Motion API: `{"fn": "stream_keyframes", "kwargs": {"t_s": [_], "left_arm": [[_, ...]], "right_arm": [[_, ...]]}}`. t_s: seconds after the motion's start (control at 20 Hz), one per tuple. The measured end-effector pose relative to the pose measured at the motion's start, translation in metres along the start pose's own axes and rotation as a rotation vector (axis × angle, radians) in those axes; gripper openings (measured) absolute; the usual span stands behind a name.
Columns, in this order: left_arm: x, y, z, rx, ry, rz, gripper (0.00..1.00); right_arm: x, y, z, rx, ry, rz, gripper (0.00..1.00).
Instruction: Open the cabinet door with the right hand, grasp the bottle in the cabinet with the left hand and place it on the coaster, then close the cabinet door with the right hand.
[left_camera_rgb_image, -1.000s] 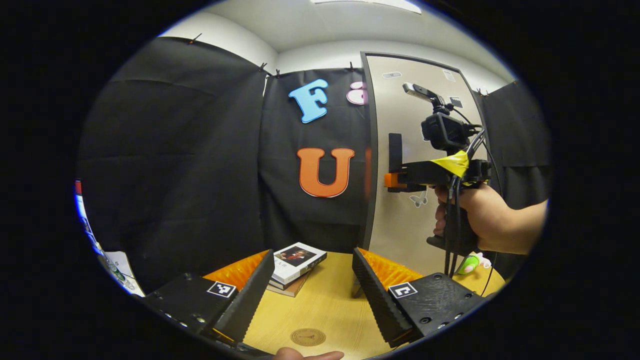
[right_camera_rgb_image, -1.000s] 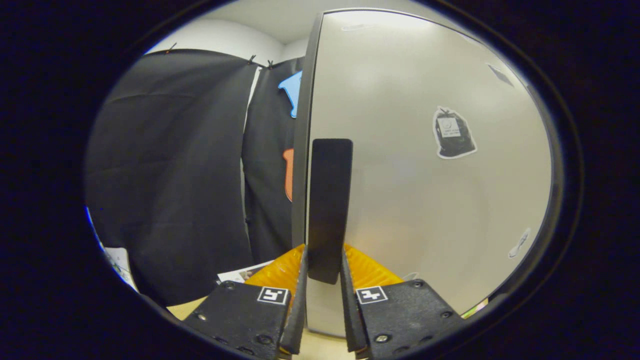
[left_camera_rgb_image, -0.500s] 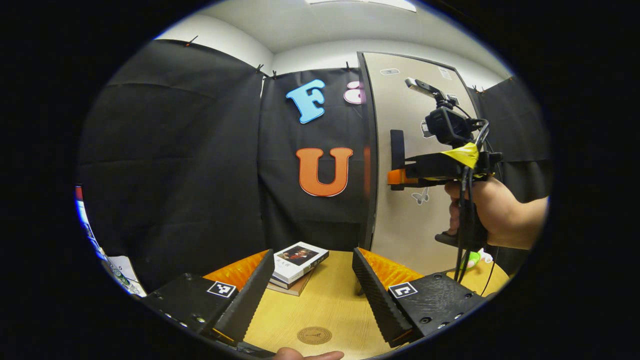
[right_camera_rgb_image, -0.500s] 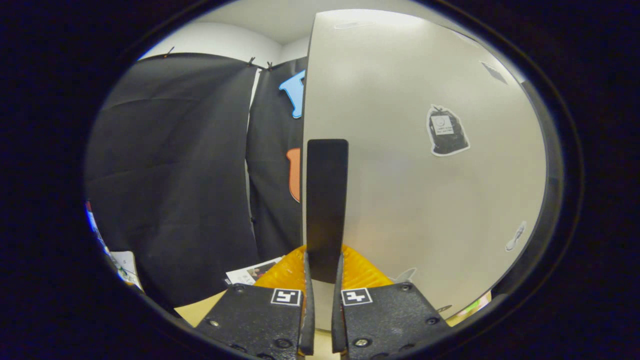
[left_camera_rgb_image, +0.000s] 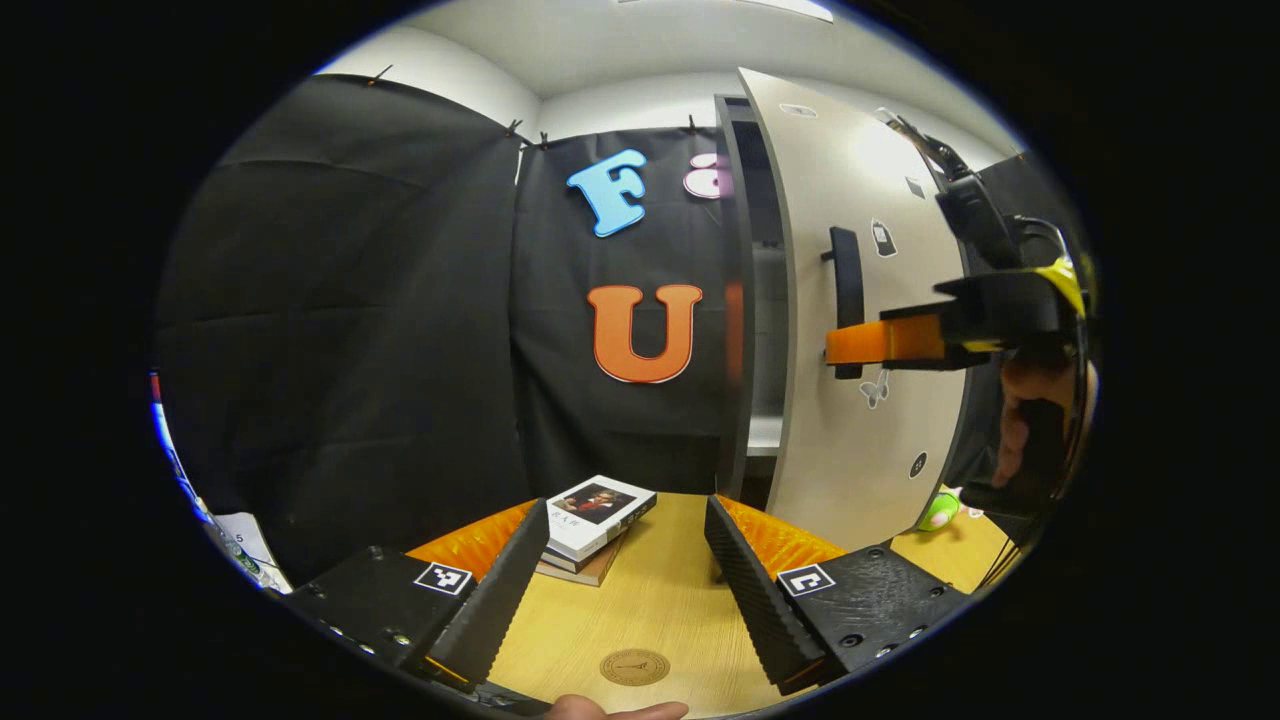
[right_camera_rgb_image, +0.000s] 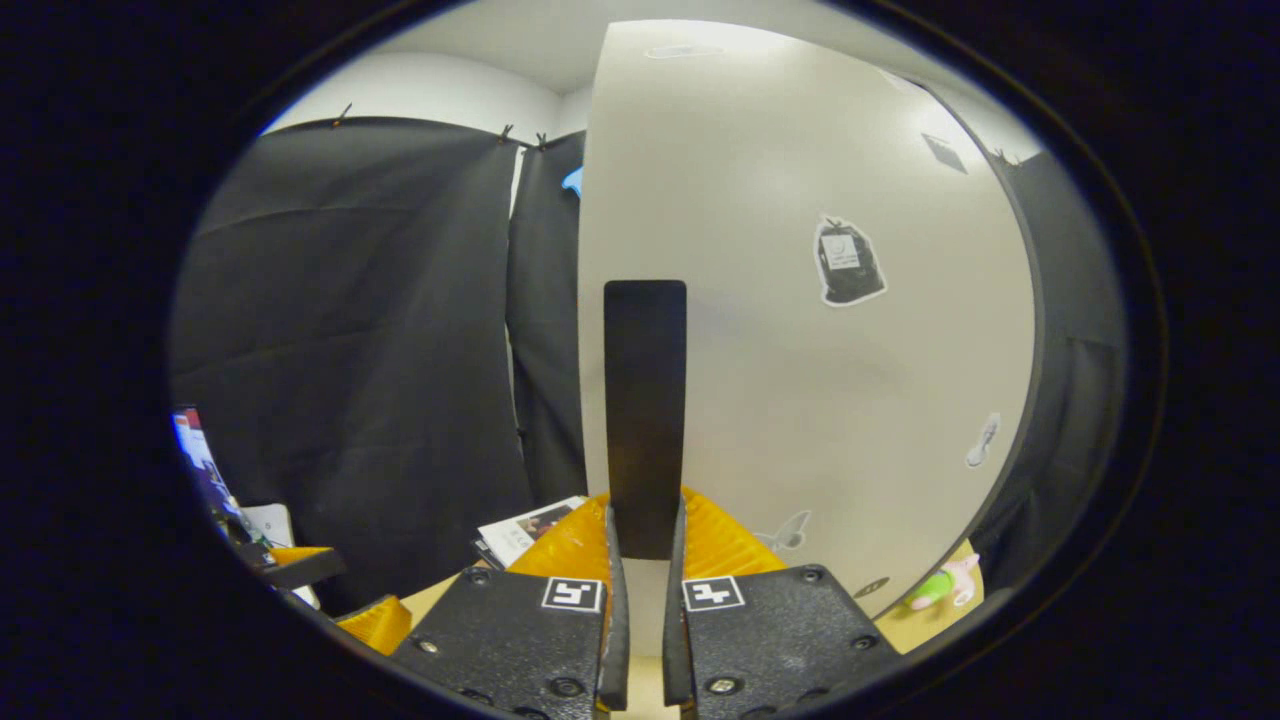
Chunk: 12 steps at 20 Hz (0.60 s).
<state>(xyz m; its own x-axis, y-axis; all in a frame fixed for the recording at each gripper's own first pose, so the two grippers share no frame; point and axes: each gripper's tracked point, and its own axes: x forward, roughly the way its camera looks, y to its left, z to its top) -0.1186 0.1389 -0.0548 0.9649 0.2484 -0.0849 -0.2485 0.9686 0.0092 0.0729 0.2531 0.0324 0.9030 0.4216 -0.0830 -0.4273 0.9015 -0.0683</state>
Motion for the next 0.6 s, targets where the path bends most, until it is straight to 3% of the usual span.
{"fn": "stream_keyframes", "kwargs": {"t_s": [0.6], "left_arm": [[0.004, -0.031, -0.006, 0.032, 0.014, -0.113, 0.95]], "right_arm": [[-0.044, -0.009, -0.005, 0.070, -0.001, -0.057, 0.16]]}}
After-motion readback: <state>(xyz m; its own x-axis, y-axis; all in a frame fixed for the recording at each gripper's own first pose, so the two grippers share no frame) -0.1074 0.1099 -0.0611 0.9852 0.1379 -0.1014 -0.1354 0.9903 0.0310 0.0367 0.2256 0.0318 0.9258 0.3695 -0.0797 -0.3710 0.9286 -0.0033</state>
